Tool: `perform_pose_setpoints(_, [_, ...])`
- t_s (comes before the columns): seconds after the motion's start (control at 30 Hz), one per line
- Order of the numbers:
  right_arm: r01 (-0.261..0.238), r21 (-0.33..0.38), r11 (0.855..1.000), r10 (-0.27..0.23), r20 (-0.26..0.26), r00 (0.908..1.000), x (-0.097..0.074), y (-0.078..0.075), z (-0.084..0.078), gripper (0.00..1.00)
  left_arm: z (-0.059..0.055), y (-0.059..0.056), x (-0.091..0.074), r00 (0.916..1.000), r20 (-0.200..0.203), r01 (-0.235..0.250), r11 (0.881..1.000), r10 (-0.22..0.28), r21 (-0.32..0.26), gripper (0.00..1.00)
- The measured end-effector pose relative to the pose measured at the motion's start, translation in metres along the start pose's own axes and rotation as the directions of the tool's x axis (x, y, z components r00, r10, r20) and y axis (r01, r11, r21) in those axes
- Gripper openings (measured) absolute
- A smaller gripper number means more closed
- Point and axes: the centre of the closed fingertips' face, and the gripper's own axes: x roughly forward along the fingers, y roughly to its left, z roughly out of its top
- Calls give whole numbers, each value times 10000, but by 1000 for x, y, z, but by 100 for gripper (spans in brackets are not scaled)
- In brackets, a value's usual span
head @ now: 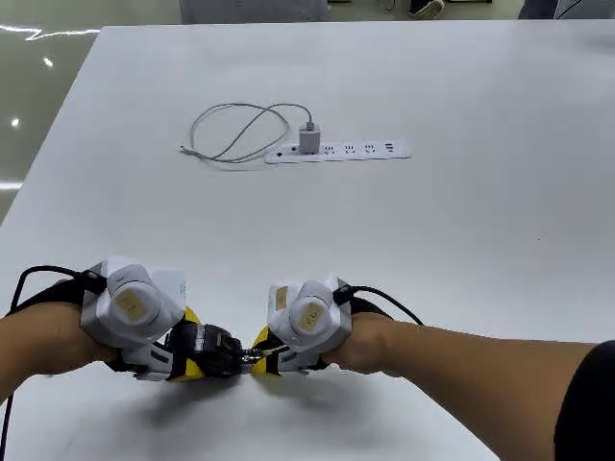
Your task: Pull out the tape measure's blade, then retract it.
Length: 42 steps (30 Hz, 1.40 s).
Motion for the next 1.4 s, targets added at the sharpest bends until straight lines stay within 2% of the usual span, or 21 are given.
perform_pose_setpoints(0.43, [-115,75,9999,117,-194,9997,-6,-1,-7,9,0,0,0,10000,13,-13,10000,13,-34,30])
perform_pose_setpoints(1.4, [-26,234,9997,34,-337,9994,-17,-2,-18,9,0,0,0,10000,-11,-91,9999,91,-115,30])
